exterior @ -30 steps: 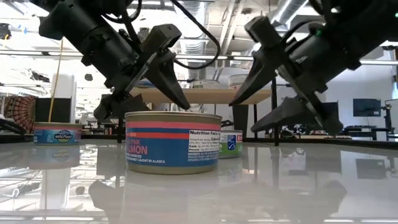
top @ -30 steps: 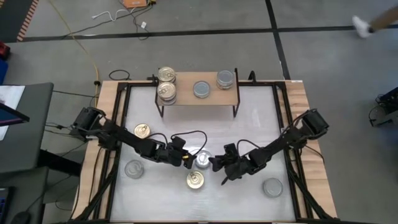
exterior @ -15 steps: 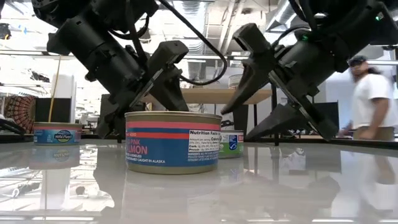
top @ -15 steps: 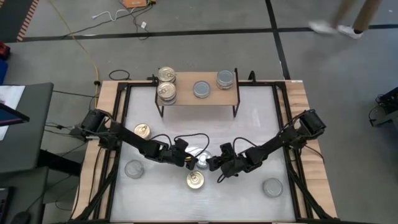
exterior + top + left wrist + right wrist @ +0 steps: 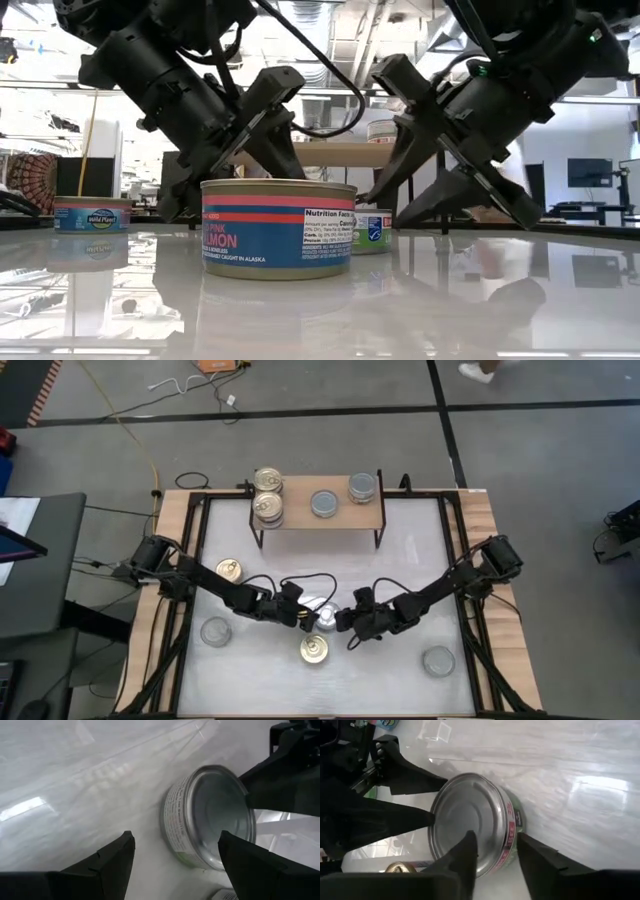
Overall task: Stack canned seafood by type on shelf
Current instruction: Stack the green and white tuna can on top of the other green and white tuna can on the shelf
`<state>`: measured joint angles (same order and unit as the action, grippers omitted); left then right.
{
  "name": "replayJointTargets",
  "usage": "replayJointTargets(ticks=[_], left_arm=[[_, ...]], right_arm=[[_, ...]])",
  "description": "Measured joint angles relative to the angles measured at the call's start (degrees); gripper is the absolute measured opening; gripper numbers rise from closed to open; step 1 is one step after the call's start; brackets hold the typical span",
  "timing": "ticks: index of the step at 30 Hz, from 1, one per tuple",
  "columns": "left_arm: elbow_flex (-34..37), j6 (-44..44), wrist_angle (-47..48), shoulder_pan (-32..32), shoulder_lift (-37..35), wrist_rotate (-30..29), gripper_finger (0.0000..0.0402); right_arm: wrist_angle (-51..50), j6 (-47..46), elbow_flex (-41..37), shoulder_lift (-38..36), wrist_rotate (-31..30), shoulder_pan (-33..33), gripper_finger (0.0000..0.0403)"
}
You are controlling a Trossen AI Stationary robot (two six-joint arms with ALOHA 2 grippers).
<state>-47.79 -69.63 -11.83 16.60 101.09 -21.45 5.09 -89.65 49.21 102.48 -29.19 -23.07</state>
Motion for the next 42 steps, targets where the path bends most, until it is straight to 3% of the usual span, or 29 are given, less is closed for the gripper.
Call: replayJointTargets(ticks=[7, 17, 28, 42], left_arm=[[0.0, 4.3, -6.2, 0.0, 0.0, 0.3, 0.0274], [0.0, 4.9, -6.9, 0.0, 0.0, 1.2, 0.0274], [0.0, -4.7, -1.8, -0.1, 0.0, 2.6, 0.0274], [0.0, -10.6, -3.7, -0.3, 0.2, 7.2, 0.0274]], right_arm=[[0.0, 1.2, 0.0, 0.0, 0.5, 0.5, 0.01], [-1.4, 1.5, 0.0, 0.0, 1.1, 1.1, 0.0094], [-1.9, 1.6, 0.0, -0.1, 2.0, 1.0, 0.0069], [-2.3, 2.7, 0.0, -0.1, 2.1, 1.0, 0.0031]])
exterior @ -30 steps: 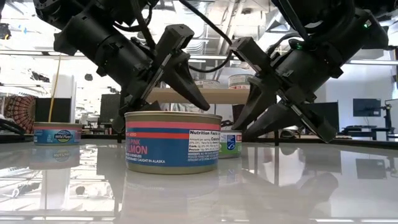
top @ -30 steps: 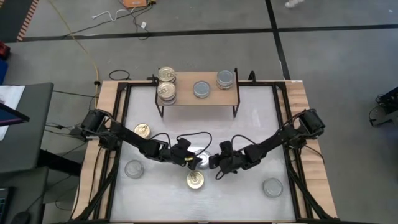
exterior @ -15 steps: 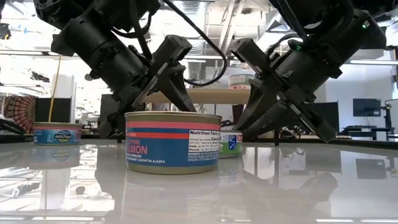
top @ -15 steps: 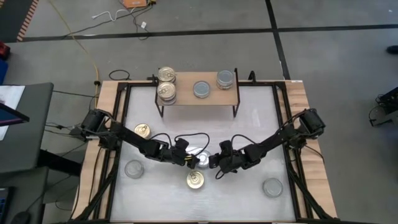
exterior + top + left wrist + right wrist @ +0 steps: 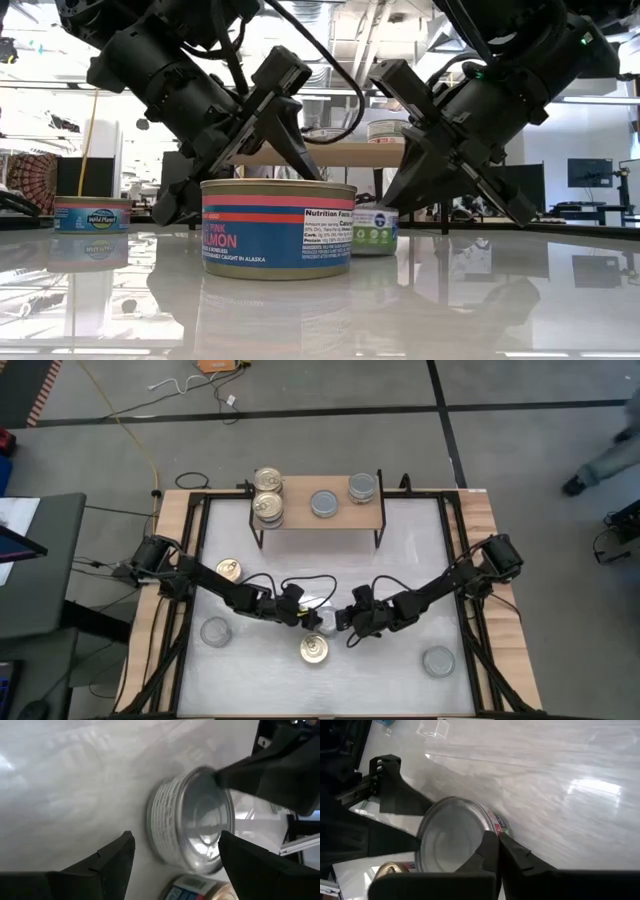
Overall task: Stack canned seafood by type on shelf
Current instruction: Stack the green and white tuna can on top of the other green and white tuna can on the shelf
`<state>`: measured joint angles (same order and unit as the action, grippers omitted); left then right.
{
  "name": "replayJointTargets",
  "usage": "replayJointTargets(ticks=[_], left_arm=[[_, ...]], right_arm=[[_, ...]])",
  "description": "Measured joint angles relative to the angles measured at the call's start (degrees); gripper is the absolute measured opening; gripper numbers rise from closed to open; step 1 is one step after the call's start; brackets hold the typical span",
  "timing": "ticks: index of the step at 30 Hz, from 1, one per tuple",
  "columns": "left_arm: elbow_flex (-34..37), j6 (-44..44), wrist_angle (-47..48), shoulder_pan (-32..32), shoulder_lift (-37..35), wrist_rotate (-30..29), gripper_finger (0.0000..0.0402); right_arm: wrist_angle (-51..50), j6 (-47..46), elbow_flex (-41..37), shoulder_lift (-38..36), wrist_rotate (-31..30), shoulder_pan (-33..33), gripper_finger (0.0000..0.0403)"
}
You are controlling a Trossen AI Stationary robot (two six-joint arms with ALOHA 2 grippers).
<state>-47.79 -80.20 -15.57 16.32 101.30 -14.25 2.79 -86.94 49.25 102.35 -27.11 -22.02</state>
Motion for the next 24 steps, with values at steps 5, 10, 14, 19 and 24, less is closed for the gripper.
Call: replayJointTargets(ticks=[5, 10, 14, 19, 24], left_arm=[[0.0, -2.6, 0.1, 0.0, 0.0, 1.4, 0.0274], [0.0, -3.9, -1.6, 0.1, 0.0, 2.3, 0.0274], [0.0, -4.3, -3.2, 0.2, 0.1, 2.5, 0.0274], [0.0, -6.6, 0.9, 0.2, 0.1, 2.5, 0.0274], [-0.2, -7.1, -0.8, 0.5, 1.3, 2.5, 0.0274]], right_arm=[[-0.2, 0.0, 0.0, 0.0, 0.0, -0.1, 0.0023], [-0.2, 0.0, 0.0, 0.0, 0.0, -0.1, 0.0027], [-0.3, 0.0, 0.0, 0.0, 0.1, -0.1, 0.0025], [-0.4, -0.1, 0.0, 0.0, 0.1, -0.1, 0.0023], [-0.5, -0.2, 0.0, 0.0, 0.1, -0.1, 0.0023]])
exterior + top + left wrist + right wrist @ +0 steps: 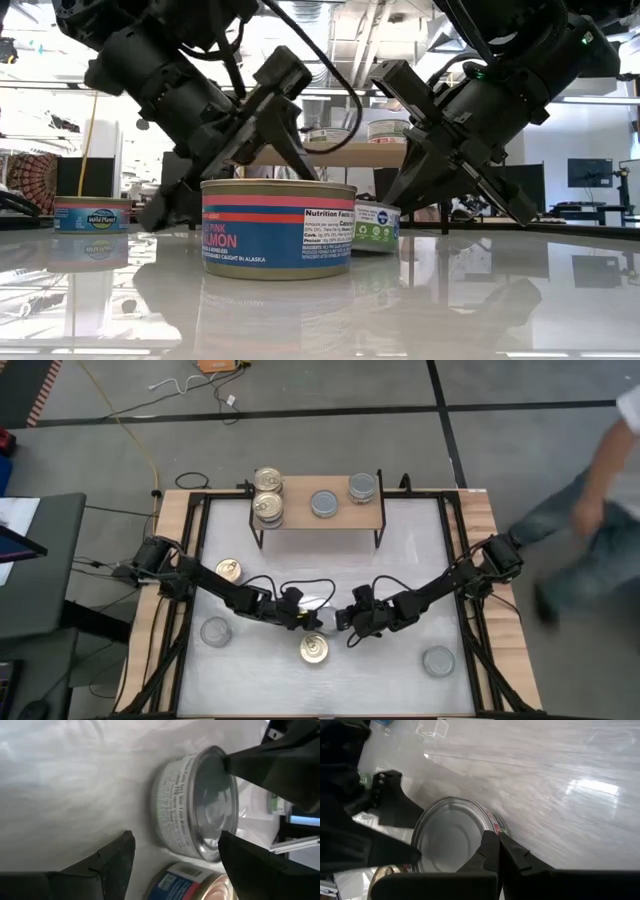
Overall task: Stack canned seafood by type on shelf
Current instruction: Stack the green and white tuna can on top of the other green and white tuna can on the shelf
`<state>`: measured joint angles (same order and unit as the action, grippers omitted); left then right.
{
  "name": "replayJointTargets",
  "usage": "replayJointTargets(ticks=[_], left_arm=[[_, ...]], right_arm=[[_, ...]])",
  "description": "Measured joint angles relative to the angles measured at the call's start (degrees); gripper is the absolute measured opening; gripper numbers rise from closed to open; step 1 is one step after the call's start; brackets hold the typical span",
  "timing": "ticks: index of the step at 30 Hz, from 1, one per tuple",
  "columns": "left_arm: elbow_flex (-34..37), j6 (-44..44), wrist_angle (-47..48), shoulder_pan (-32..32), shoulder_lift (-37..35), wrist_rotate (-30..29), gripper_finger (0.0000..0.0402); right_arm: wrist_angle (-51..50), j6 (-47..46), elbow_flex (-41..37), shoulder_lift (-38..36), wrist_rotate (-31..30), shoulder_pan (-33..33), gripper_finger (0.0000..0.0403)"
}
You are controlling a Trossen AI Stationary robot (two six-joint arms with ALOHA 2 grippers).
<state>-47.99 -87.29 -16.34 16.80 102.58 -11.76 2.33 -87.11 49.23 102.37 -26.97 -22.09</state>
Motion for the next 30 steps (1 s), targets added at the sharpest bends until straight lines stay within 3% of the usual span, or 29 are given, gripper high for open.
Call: replayJointTargets(ticks=[4, 9, 16, 30], left_arm=[[-2.1, -1.2, -7.4, 0.4, 5.7, 2.4, 0.0274], [-4.0, -1.2, -9.8, 0.0, 8.4, 7.1, 0.0274], [-3.8, 3.4, -9.2, -1.6, 6.9, 5.8, 0.0274], [-3.6, 3.1, -8.3, -2.0, 6.8, 1.4, 0.0259]], right_arm=[[-0.3, -0.1, 0.0, 0.0, 0.0, 0.0, 0.0022], [-0.9, -1.5, 0.0, 0.1, 0.4, -0.5, 0.0023], [-1.0, -1.6, -0.1, 0.1, 0.3, -1.5, 0.0024], [-0.7, -1.4, -0.1, 0.1, 0.4, -1.7, 0.0025]])
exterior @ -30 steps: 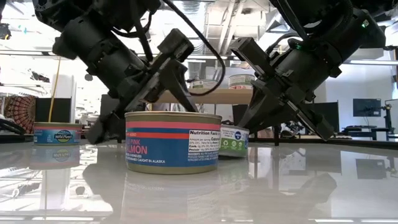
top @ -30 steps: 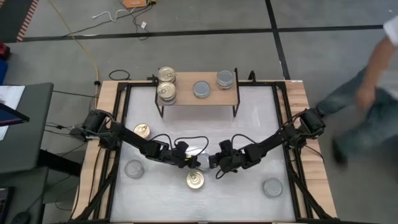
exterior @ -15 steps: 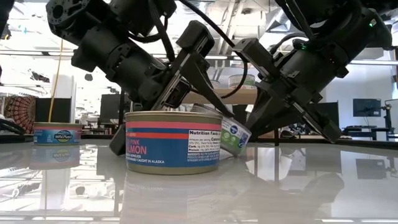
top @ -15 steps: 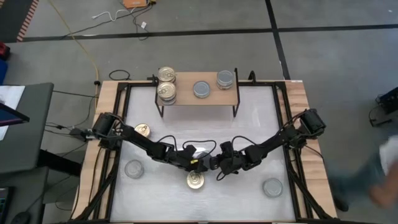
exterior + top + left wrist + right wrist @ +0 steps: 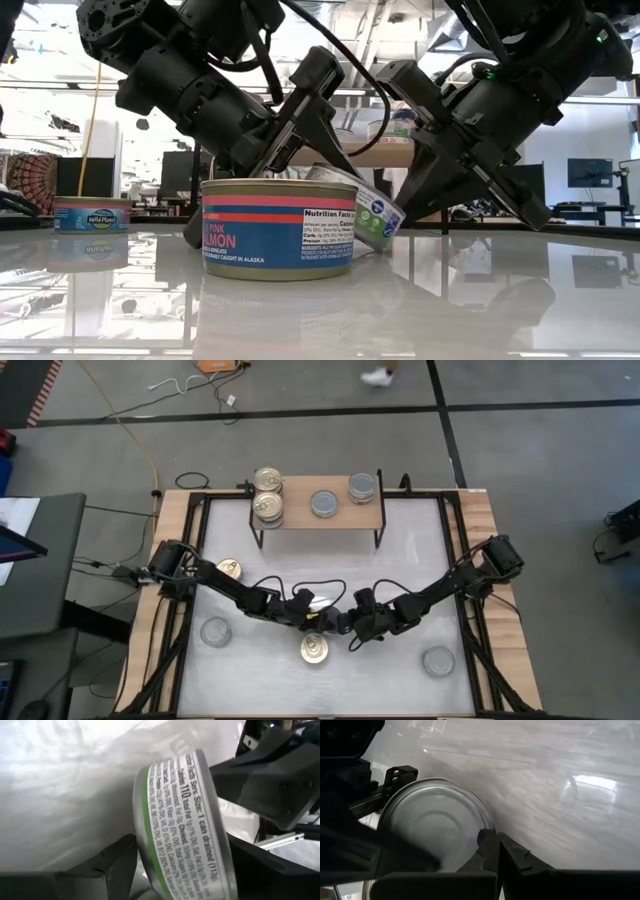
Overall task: Stack canned seafood by type on shelf
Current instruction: Stack the green and white tuna can on top of the other green and white tuna can on the shelf
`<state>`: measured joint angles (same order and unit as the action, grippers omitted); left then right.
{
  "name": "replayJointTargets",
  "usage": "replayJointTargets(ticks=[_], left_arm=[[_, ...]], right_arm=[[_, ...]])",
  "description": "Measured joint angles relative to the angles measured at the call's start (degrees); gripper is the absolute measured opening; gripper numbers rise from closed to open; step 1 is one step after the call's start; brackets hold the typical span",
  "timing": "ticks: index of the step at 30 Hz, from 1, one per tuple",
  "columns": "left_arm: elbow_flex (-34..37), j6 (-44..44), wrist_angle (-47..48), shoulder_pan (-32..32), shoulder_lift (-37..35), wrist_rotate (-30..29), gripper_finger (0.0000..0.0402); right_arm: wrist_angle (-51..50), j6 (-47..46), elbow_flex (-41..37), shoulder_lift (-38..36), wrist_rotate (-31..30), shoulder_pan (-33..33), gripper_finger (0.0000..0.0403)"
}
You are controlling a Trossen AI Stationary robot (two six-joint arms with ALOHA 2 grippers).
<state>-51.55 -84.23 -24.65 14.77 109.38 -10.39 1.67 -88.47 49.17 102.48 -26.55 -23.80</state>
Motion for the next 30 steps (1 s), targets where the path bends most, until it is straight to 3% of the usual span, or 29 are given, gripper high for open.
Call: replayJointTargets(ticks=[12, 21, 27, 30], left_arm=[[0.0, 0.9, -0.7, -0.6, -0.1, -0.7, 0.0118], [0.1, 3.4, 0.4, -2.2, -1.6, -0.4, 0.0117], [0.3, 5.6, 2.6, -5.0, -4.5, 0.7, 0.0117], [0.3, 6.1, 1.3, -7.0, -5.4, 1.1, 0.0117]], right_arm=[[0.4, 3.8, 0.0, 0.0, -0.1, -0.2, 0.0032], [-5.6, 11.2, -0.1, -5.3, 2.4, 0.1, 0.0098], [-20.4, 19.3, -0.1, -15.0, 1.8, 1.3, 0.0127], [-31.1, 18.7, -0.1, -20.2, 1.7, 1.5, 0.0128]])
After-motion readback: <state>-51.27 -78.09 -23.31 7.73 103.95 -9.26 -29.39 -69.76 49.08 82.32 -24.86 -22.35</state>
